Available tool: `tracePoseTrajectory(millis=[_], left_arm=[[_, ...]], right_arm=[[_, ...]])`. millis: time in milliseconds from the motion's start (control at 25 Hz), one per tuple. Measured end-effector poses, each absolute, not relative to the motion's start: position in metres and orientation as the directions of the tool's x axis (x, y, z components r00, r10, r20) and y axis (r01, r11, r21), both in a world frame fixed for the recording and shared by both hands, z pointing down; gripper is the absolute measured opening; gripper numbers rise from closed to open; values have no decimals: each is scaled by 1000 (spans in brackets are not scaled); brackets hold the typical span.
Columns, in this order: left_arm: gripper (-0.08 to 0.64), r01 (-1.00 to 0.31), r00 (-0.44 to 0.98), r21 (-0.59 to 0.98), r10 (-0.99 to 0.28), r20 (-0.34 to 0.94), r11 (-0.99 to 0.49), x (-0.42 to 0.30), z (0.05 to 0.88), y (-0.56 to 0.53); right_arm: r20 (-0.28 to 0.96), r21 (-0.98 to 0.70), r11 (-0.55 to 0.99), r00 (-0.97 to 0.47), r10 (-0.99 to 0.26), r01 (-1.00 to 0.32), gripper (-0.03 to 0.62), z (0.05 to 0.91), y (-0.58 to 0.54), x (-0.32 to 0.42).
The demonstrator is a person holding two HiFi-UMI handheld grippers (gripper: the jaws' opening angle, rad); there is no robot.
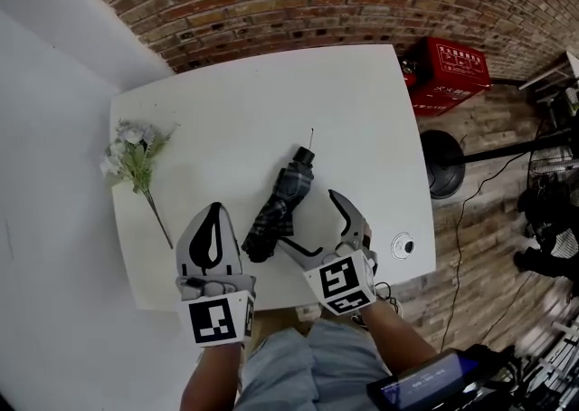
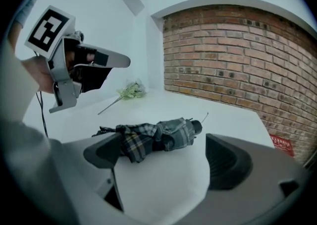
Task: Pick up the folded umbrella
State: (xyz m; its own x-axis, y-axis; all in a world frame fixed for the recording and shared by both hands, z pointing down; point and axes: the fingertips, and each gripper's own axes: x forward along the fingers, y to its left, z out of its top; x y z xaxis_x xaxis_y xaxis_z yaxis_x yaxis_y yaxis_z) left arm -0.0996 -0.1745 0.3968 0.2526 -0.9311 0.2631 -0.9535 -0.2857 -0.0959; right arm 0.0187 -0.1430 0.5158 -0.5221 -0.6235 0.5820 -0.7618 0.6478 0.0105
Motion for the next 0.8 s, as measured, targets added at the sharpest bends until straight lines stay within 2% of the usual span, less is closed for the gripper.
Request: tracePoseTrajectory(millis=[320, 520, 800], left_arm=[[6, -953, 247, -117, -938, 244, -281, -127, 382, -182], [6, -952, 248, -117, -935, 255, -284, -147, 386, -186], [6, -943, 278, -103, -918, 285, -317, -166, 405, -198]], right_arm=[[548, 33, 628, -512, -662, -777, 532, 500, -158, -12], [569, -35, 507, -434, -698, -861, 527, 510, -171, -13], [598, -110, 389, -373, -709, -915, 531, 531, -179, -17]])
